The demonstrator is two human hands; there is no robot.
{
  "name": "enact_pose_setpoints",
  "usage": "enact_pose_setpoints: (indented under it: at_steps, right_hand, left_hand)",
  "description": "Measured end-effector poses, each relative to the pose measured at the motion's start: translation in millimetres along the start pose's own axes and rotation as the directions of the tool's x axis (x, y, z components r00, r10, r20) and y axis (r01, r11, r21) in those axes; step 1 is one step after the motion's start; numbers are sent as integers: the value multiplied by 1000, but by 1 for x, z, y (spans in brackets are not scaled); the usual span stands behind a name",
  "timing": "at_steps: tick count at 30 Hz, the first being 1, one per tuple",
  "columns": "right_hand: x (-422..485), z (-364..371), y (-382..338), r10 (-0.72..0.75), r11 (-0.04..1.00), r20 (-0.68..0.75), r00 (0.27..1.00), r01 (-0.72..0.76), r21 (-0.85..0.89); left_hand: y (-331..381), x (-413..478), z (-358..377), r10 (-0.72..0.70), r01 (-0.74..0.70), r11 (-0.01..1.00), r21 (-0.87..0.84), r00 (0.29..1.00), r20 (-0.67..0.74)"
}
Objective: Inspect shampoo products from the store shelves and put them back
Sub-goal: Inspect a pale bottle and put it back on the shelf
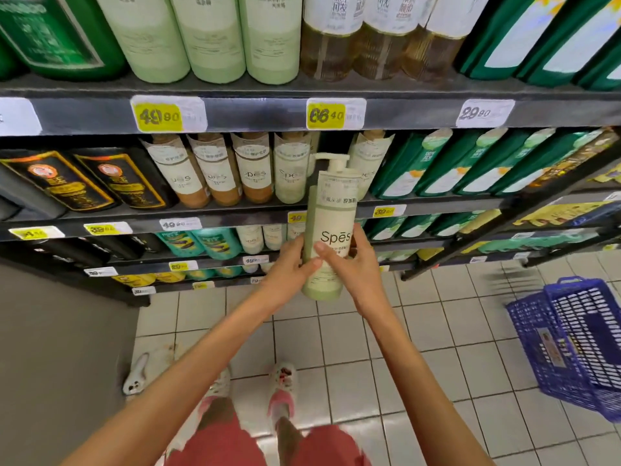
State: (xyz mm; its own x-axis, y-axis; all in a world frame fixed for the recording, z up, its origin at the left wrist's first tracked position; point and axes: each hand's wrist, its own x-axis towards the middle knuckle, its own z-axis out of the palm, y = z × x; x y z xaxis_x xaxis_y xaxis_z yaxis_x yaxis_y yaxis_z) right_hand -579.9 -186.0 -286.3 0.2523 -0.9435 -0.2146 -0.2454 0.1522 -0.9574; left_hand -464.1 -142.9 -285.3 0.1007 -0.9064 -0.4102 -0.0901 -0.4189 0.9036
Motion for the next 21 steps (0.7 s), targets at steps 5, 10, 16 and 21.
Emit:
enact_pose_setpoints:
  at_steps: [5, 10, 16, 21]
  right_hand:
    - [53, 16, 24, -103, 994, -120, 987, 97, -56]
    - [93, 24, 38, -159, 987, -229, 960, 159, -20]
    - [127, 41, 49, -189, 981, -334, 923, 195, -16]
    - [139, 49, 60, -287, 958, -362, 887, 269, -99]
  left_hand:
    - [-14, 62, -5, 68, -52, 991, 120, 989, -132]
    - [-24, 97, -19, 164, -165, 986, 10, 968, -188]
    - [-19, 126, -27, 213, -216, 976, 10, 956, -199]
    - [-21, 137, -26, 241, -235, 970, 53, 947, -214]
